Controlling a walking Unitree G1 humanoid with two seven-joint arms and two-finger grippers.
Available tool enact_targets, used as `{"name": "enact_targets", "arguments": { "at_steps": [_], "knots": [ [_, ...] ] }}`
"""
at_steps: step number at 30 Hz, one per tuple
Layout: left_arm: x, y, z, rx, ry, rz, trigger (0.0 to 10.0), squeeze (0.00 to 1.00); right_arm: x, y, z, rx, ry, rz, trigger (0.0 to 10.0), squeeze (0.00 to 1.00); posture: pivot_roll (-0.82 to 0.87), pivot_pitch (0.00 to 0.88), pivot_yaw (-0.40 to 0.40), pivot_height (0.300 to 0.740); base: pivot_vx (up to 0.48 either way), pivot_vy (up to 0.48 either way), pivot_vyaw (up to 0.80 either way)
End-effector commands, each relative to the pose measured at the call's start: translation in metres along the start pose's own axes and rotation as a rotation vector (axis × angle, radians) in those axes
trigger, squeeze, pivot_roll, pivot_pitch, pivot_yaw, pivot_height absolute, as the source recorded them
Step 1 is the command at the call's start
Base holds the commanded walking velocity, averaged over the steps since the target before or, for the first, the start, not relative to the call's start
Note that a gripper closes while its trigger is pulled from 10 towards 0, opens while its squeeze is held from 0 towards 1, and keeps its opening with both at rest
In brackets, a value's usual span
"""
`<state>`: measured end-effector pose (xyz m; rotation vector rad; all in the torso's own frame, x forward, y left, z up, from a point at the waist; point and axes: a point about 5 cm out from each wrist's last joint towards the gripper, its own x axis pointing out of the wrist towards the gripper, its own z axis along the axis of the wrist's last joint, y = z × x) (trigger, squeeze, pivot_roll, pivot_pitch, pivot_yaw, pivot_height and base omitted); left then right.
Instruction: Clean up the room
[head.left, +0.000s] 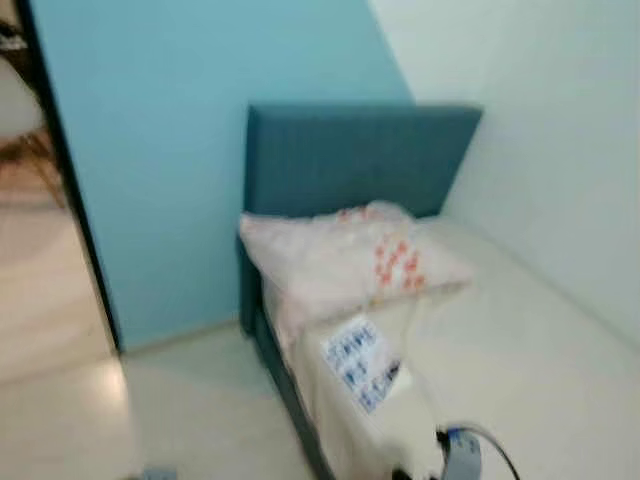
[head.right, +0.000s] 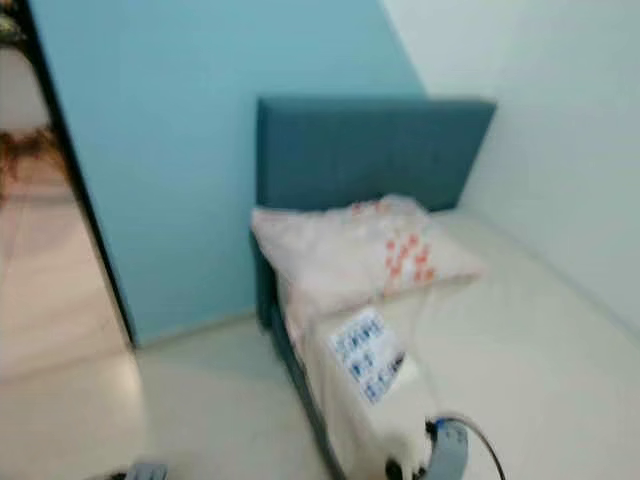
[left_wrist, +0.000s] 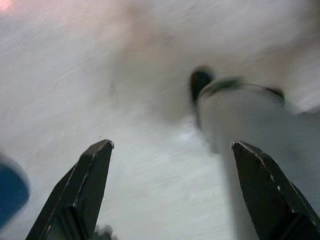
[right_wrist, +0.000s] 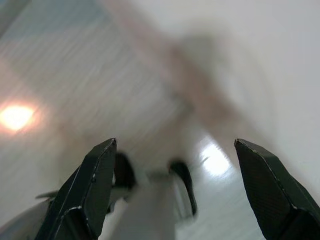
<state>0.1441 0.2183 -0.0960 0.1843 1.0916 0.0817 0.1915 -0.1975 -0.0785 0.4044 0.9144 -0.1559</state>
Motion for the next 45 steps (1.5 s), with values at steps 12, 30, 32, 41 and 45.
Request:
{"name": "enact_targets", "arguments": {
  "at_steps": [12,30,32,41,45],
  "knots": [
    [0.001,-0.014,0.008,0.121,-0.011,-0.064,10.0,0.0,0.0,-0.003,-0.002,0.014,0.018,-0.034,10.0,0.0,0.04,0.0,-0.069,0.74,-0.48,0.0,-0.49],
    [0.001,-0.016,0.007,0.138,-0.01,-0.082,10.0,0.0,0.0,0.002,-0.01,0.015,0.025,-0.018,10.0,0.0,0.05,0.0,-0.062,0.74,-0.48,0.0,-0.08],
    [0.001,-0.016,0.007,0.138,-0.01,-0.085,10.0,0.0,0.0,0.001,-0.011,0.022,0.029,-0.027,10.0,0.0,0.05,0.0,-0.061,0.74,-0.465,0.0,0.0],
    [0.001,-0.02,0.007,0.106,-0.019,-0.117,10.0,0.0,-0.001,-0.001,-0.016,-0.015,0.066,-0.046,10.0,0.0,0.05,0.0,-0.063,0.74,-0.095,0.0,-0.79],
    [0.001,-0.023,0.011,0.088,-0.047,-0.141,10.0,0.0,-0.002,-0.006,-0.016,-0.037,0.077,-0.065,10.0,0.0,0.05,0.0,-0.063,0.74,0.0,0.0,-0.77]
  ]
}}
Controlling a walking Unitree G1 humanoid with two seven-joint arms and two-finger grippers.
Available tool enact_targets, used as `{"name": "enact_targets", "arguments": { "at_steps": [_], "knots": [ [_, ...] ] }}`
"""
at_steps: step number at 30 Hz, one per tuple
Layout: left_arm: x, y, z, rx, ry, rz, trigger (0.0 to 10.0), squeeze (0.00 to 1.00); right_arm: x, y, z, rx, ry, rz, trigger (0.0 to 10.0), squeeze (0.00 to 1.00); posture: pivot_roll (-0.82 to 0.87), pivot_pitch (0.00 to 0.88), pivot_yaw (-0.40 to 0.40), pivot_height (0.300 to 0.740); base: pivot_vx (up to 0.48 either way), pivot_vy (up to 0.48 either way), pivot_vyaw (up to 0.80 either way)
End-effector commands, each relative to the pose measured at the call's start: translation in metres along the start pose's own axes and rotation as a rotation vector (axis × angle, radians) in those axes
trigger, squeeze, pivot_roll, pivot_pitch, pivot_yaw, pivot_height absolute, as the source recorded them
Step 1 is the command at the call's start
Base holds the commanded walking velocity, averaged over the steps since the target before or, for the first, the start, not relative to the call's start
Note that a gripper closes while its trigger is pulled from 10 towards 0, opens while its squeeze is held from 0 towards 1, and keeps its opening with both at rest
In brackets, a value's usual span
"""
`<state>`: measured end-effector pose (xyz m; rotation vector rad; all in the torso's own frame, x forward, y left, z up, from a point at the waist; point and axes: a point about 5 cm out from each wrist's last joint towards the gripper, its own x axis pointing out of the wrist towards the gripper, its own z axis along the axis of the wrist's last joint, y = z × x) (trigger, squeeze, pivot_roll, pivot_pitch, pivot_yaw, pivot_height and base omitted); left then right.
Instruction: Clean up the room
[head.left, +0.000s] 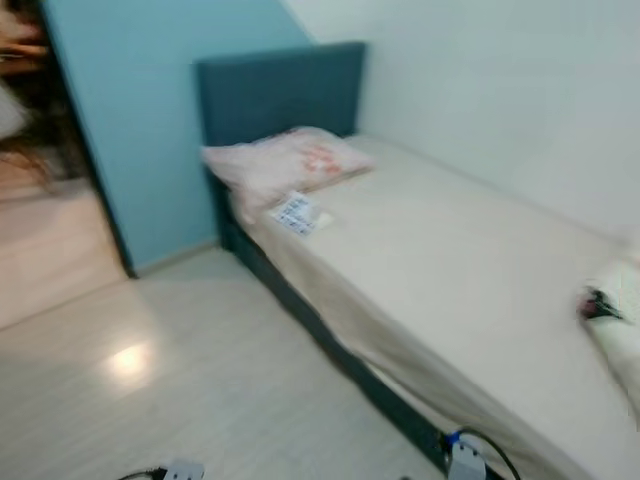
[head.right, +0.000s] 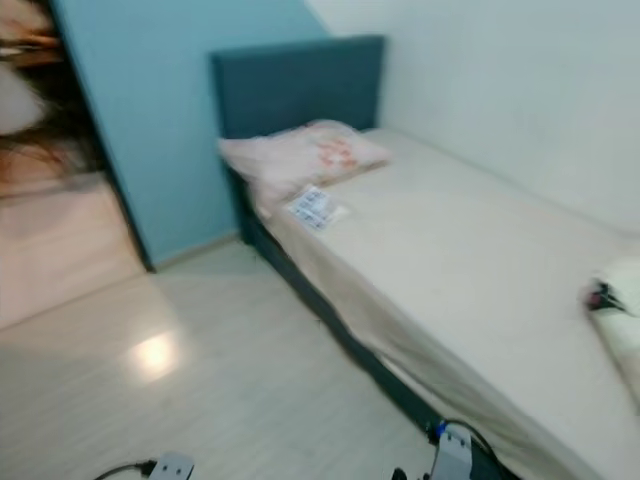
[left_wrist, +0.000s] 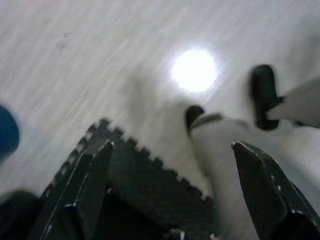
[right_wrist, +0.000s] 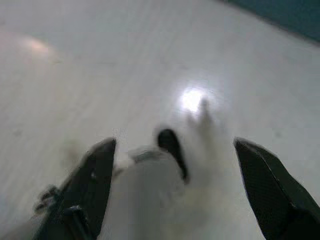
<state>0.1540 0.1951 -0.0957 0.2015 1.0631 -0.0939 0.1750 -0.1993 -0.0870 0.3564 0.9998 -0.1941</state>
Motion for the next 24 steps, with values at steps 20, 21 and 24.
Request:
{"name": "enact_targets", "arguments": {
  "at_steps": [20,21,24],
  "knots": [
    [0.0,-0.009,0.0,-0.022,-0.011,-0.049,10.0,0.0,-0.002,-0.011,-0.001,-0.06,0.014,-0.083,10.0,0.0,0.04,0.0,-0.069,0.74,0.0,0.0,-0.77],
    [0.0,-0.009,-0.001,-0.011,-0.009,-0.051,10.0,0.0,-0.002,-0.012,-0.001,-0.067,0.016,-0.093,10.0,0.0,0.05,0.0,-0.071,0.74,0.0,0.0,-0.76],
    [0.0,-0.008,-0.002,-0.001,-0.005,-0.056,10.0,0.0,-0.002,-0.013,-0.002,-0.072,0.017,-0.103,10.0,0.0,0.05,0.0,-0.072,0.74,0.0,0.0,-0.76]
  ]
}}
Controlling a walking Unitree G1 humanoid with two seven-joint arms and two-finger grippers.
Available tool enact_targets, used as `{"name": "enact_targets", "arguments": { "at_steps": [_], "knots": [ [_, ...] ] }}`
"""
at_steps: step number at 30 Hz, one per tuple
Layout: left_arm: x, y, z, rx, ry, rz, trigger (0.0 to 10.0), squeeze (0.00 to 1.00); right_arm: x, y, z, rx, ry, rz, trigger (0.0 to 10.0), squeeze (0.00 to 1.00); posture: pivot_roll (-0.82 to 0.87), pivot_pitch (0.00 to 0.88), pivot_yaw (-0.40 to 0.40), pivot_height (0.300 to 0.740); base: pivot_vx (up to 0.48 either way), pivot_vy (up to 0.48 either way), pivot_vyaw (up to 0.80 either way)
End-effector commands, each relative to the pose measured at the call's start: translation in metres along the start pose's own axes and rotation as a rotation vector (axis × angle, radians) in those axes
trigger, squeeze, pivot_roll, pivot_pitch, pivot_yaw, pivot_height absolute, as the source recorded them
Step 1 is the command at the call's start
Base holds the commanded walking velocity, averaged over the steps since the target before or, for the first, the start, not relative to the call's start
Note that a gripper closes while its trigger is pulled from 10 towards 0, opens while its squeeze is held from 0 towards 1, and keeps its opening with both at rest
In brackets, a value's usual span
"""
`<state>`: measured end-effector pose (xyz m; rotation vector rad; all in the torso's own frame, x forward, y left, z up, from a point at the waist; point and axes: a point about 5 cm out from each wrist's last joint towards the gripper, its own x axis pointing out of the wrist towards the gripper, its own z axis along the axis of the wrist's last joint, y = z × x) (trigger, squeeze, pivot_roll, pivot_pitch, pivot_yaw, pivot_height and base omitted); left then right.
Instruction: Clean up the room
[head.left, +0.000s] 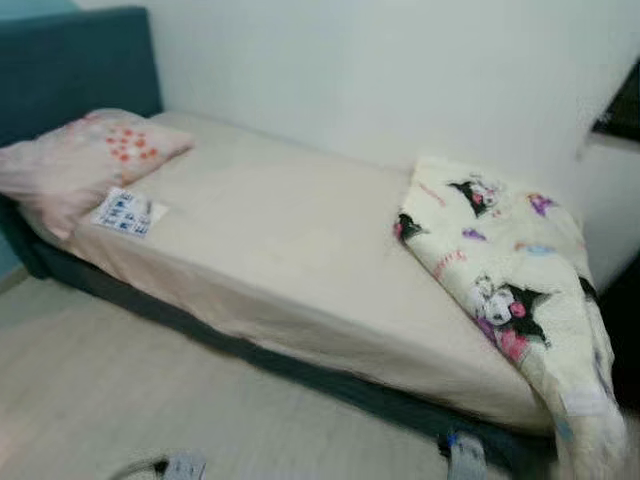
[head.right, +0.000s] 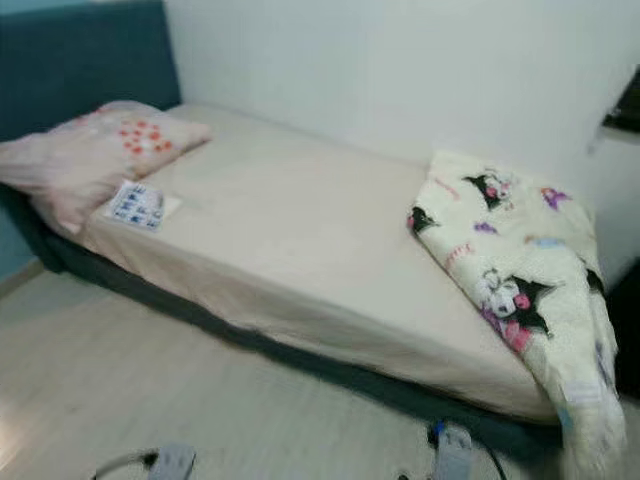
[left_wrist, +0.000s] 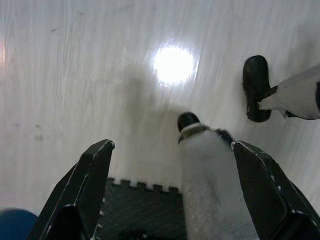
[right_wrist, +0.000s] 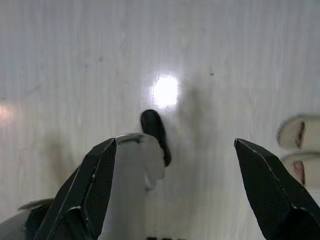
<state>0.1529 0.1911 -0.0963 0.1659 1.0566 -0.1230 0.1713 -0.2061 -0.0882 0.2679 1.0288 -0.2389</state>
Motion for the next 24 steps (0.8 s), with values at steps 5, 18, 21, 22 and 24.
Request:
{"name": "enact_targets", "arguments": {
  "at_steps": [5,18,21,22,24],
  "knots": [
    [-0.0006,-0.0017,-0.0039,0.012,0.013,-0.026,10.0,0.0,-0.0007,-0.0053,-0.0011,-0.025,0.007,-0.024,10.0,0.0,0.05,0.0,-0.075,0.74,0.0,0.0,-0.76],
    [-0.0006,-0.0064,-0.0067,-0.005,0.02,-0.039,10.0,0.0,-0.001,-0.0075,-0.0017,-0.046,0.005,-0.034,10.0,0.0,0.04,0.0,-0.077,0.74,0.0,-0.022,-0.7],
    [-0.0006,-0.0065,-0.0075,-0.001,0.025,-0.036,10.0,0.0,-0.0011,-0.0078,-0.0018,-0.045,0.002,-0.034,10.0,0.0,0.04,0.0,-0.078,0.74,0.0,-0.34,0.0],
    [-0.0006,-0.0066,-0.0078,-0.001,0.027,-0.036,10.0,0.0,-0.0011,-0.0077,-0.0019,-0.05,0.003,-0.033,10.0,0.0,0.04,0.0,-0.079,0.74,0.0,-0.48,0.0],
    [-0.0006,-0.0067,-0.0079,-0.002,0.028,-0.035,10.0,0.0,-0.0011,-0.0076,-0.0019,-0.055,0.004,-0.032,10.0,0.0,0.04,0.0,-0.079,0.74,0.0,-0.48,0.0]
  ]
}}
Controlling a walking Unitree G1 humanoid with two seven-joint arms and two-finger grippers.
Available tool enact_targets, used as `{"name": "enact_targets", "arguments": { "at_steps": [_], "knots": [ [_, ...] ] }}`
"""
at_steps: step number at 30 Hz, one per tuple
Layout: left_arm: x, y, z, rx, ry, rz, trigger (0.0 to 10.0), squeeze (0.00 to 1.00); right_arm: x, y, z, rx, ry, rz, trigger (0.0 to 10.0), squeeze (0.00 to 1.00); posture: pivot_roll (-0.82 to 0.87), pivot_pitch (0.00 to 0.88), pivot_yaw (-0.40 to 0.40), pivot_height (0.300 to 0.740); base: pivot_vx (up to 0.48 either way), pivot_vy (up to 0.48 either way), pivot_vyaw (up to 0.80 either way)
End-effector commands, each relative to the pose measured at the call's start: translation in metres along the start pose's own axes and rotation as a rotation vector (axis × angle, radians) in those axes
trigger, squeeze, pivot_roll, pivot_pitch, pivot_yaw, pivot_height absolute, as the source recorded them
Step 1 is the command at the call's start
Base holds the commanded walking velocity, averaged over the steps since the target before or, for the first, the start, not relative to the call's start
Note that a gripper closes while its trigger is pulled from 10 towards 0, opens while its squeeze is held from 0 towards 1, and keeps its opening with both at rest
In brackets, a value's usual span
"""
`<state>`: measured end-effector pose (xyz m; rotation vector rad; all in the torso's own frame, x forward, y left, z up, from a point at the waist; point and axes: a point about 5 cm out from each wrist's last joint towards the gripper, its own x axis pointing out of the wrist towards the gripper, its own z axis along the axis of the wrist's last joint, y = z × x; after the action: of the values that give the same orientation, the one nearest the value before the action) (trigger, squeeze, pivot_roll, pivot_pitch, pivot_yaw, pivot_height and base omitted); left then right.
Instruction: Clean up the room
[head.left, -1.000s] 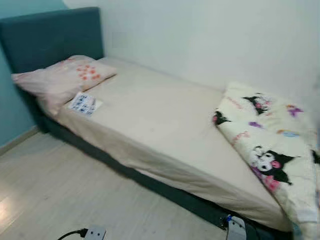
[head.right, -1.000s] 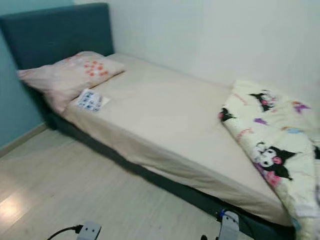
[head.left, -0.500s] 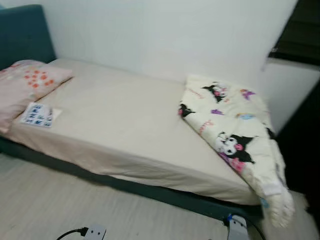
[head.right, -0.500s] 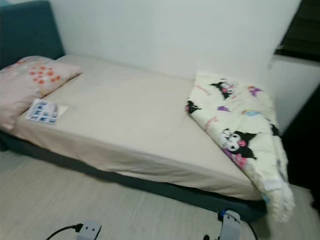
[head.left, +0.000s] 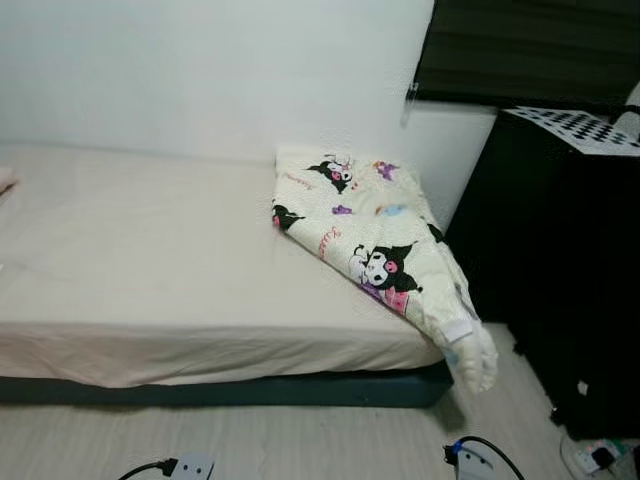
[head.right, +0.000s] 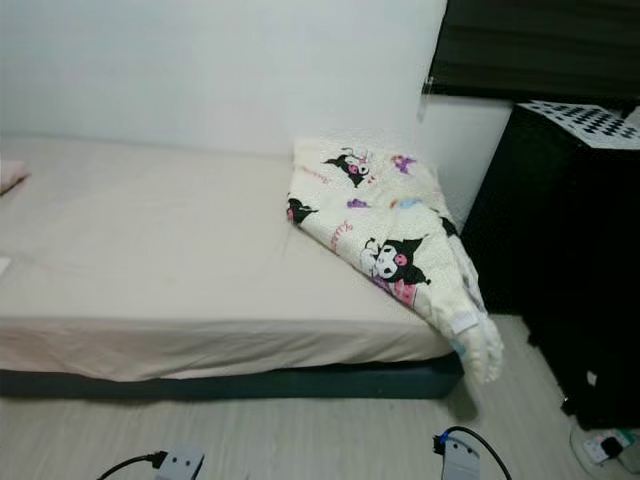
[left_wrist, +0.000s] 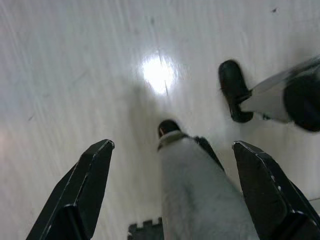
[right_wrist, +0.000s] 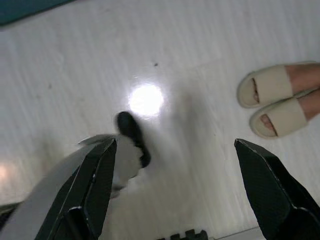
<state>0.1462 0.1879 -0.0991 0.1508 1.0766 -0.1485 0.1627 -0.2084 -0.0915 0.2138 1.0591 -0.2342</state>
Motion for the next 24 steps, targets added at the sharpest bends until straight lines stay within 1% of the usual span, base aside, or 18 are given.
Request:
{"name": "enact_targets", "arguments": {
  "at_steps": [1,12,16,24],
  "knots": [
    [0.0002,-0.0022,-0.0016,-0.007,0.011,-0.005,10.0,0.0,0.0001,-0.0023,0.0058,-0.01,-0.018,-0.006,10.0,0.0,0.04,0.0,-0.079,0.74,0.0,-0.48,0.0],
    [0.0001,-0.0025,-0.0027,-0.025,0.014,-0.001,10.0,0.0,0.0003,0.0007,0.0041,-0.033,-0.012,0.002,10.0,0.0,0.04,0.0,-0.079,0.74,0.0,-0.459,0.0],
    [0.0001,-0.0008,-0.002,-0.046,0.008,0.015,10.0,0.0,0.0003,0.0014,0.0036,-0.035,-0.011,0.004,10.0,0.0,0.05,0.0,-0.07,0.74,0.0,0.0,0.0],
    [0.0,0.0029,0.0013,-0.05,-0.006,0.029,10.0,0.0,0.0,-0.0002,0.0021,-0.035,-0.008,0.007,10.0,0.0,0.06,0.0,-0.061,0.74,0.0,0.0,0.0]
  ]
}}
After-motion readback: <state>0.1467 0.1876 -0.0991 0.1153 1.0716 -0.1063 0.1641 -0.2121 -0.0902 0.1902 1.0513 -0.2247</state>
